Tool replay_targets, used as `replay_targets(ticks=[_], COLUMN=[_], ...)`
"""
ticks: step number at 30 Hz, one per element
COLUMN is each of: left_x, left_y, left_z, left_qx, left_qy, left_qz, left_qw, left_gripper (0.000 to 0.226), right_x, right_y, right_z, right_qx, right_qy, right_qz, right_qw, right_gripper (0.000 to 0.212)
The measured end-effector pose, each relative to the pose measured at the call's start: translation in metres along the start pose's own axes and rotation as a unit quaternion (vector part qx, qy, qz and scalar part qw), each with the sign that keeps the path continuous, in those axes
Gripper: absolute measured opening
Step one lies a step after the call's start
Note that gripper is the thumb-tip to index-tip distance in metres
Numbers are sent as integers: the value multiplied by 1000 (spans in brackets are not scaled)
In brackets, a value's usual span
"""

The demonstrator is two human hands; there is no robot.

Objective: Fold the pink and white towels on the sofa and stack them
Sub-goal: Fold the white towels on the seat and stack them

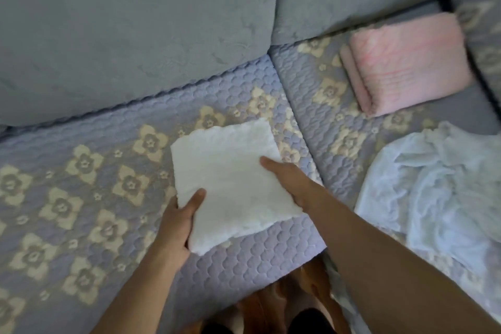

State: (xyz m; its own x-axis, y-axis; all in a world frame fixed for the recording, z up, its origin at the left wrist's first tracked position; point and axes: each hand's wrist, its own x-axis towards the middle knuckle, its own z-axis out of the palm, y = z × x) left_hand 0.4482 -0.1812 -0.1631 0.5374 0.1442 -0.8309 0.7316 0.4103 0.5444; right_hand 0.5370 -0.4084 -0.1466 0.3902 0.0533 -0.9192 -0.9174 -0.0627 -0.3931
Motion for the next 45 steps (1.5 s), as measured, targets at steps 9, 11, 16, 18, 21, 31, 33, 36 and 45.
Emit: replay_targets(ticks=[9,11,16,18,21,31,33,36,45], left_x=[-52,-60,-68,-62,-34,54,63,84,154], left_y=[21,19,42,59,68,50,62,64,21], left_z=[131,186,367,438,522,585,608,630,631], left_qx=[71,98,71,35,11,591,614,655,674], left_qy=[-101,-98,-105,-102,-90,123,117,106,141], left_qz=[12,51,192,252,309,473,490,456,418], left_qw=[992,989,973,962,947,642,608,593,592], left_gripper=[34,38,47,54,62,70,66,64,66], right_x=[-72,-86,-130,-144,-138,52,43,58,155], right_y=[-9,-18,-121,-180,-248,-241,-250,-266,-242], right_z=[-128,-180,-320,-369,-423,-498,-480,-465,-485], right_qx=[-24,-68,-145,-151,-158,-432,-479,-537,-518], right_qy=[94,131,271,286,271,413,421,368,351], right_qz=[-94,-115,-264,-317,-379,-291,-410,-437,-383], right_qw=[991,982,914,891,871,747,652,621,680], right_gripper=[59,50,41,30,24,74,67,65,67])
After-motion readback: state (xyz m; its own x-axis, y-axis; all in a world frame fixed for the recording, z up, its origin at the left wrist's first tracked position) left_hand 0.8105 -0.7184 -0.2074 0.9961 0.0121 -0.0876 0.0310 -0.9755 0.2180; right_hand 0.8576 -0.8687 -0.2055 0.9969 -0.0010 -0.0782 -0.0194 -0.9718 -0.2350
